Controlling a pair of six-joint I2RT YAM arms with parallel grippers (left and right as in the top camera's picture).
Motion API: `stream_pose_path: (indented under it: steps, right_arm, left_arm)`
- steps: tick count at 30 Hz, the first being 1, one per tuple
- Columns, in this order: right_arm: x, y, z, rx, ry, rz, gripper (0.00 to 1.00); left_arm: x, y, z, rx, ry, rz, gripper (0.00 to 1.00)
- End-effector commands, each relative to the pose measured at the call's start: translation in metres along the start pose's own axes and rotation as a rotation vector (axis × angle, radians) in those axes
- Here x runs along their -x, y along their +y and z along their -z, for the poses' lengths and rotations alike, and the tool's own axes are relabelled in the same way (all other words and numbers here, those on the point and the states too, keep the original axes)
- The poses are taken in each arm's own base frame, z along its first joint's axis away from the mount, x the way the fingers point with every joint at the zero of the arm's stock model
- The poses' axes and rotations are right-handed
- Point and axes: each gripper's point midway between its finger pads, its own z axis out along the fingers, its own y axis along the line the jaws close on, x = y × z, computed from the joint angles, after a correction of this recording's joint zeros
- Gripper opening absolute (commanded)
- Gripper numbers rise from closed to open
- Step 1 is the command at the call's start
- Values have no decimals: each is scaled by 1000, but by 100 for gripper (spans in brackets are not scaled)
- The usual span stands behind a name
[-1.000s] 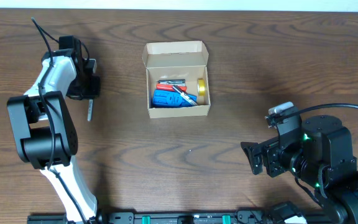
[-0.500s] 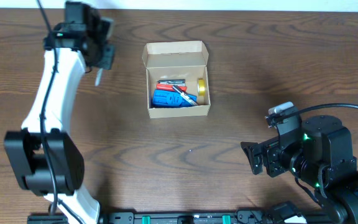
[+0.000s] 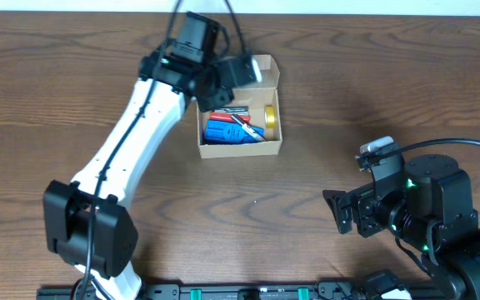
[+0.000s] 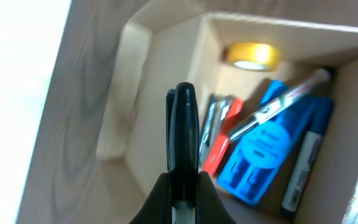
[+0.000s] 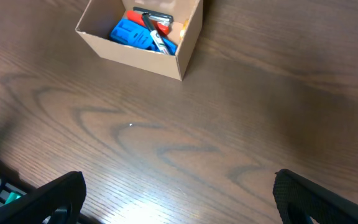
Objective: Pack container
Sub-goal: 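Lift the Sharpie and lower it into the box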
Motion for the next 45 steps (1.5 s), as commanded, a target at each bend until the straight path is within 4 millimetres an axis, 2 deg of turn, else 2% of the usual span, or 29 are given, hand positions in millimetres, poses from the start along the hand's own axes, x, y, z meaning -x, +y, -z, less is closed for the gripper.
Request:
stream_pose_path:
  steps: [1, 6, 11, 19, 23, 24, 26, 28, 30, 34, 37, 41, 45]
  right_arm:
    - [-1, 0, -1, 2, 4, -12, 99]
    - [-1, 0, -1, 2, 4, -12, 99]
    - [-1, 0, -1, 2, 4, -12, 99]
    - [-1, 0, -1, 2, 4, -12, 99]
    - [-1, 0, -1, 2, 4, -12, 99]
    - [-1, 0, -1, 2, 4, -12, 99]
    - [-1, 0, -1, 2, 4, -12, 99]
    - [-1, 0, -1, 2, 4, -13, 99]
    - [-1, 0, -1, 2, 4, -12, 99]
    - [-1, 0, -1, 2, 4, -12, 99]
    - [-1, 0, -1, 2, 4, -12, 99]
    - [-1, 0, -1, 2, 4, -12, 99]
    - [-1, 0, -1, 2, 4, -12, 99]
  left_arm:
    - [6, -17, -17, -69, -8, -153, 6]
    - [12, -46, -26, -181, -40, -237, 6]
    - [10, -55, -31, -225, -41, -230, 6]
    - [-2, -65, -57, -281, -6, -214, 6]
    - [-3, -66, -60, -284, -4, -213, 6]
    - [-3, -66, -59, -284, -4, -211, 12]
    - [-3, -65, -60, -281, -1, -180, 47]
    - [-3, -65, -60, -281, 4, -139, 57]
    - [-2, -64, -59, -278, 8, -102, 61]
    - [3, -60, -53, -261, 12, 12, 60]
    - [12, -51, -39, -226, 2, 156, 60]
    - [24, -43, -8, -182, -15, 375, 45]
    - [25, -49, 23, -182, -8, 479, 17]
